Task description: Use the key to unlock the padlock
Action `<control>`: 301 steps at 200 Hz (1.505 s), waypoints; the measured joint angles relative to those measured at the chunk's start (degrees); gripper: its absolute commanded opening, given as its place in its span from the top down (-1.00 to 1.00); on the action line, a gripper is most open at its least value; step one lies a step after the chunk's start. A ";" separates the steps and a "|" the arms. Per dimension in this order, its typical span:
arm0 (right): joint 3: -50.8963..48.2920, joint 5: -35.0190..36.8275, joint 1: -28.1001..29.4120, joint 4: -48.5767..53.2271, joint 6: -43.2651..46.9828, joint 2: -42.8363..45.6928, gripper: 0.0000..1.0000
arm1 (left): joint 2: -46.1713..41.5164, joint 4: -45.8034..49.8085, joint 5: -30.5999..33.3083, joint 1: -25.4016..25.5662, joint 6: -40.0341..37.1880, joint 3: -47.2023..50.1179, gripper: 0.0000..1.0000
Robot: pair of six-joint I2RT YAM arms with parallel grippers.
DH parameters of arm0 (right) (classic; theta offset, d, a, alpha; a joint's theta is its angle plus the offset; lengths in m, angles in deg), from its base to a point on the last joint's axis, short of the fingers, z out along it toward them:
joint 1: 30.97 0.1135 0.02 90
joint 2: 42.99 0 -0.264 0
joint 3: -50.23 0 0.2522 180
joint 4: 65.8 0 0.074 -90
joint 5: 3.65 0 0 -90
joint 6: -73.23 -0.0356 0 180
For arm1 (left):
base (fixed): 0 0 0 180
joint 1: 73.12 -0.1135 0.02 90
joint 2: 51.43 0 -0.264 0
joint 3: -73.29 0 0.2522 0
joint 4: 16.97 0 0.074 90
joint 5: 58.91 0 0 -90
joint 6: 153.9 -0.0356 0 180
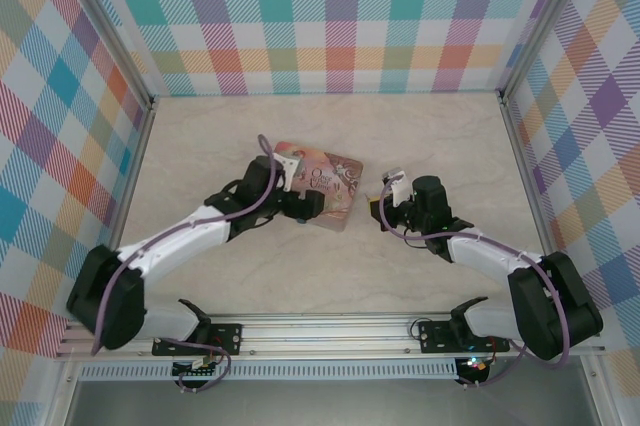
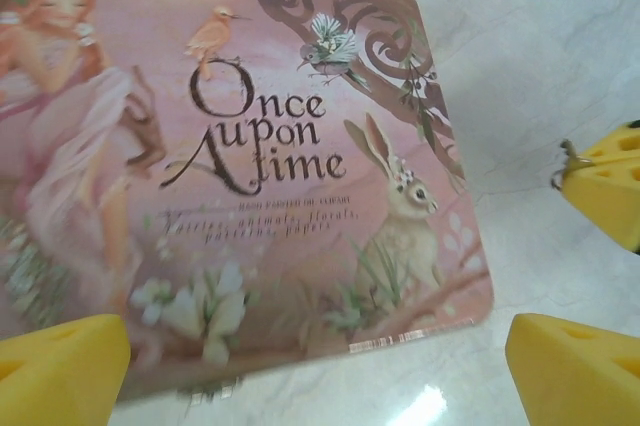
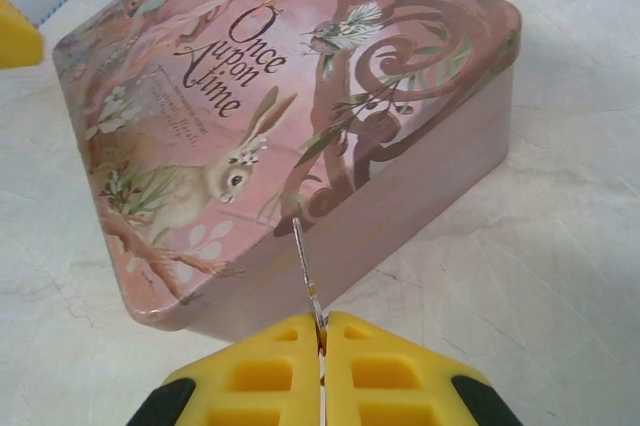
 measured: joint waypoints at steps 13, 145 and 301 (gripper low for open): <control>0.20 -0.98 0.02 0.00 -0.50 -0.07 0.84 | -4.37 0.13 0.22 0.00 1.46 3.13 -0.97; 16.31 -6.29 4.81 -8.13 -11.15 -20.55 0.86 | -1.60 -19.61 0.15 -0.11 8.57 22.60 -0.97; 18.82 -5.38 4.96 -4.37 -11.50 -23.41 0.86 | 12.07 -41.99 -0.66 -0.26 2.56 23.67 -0.90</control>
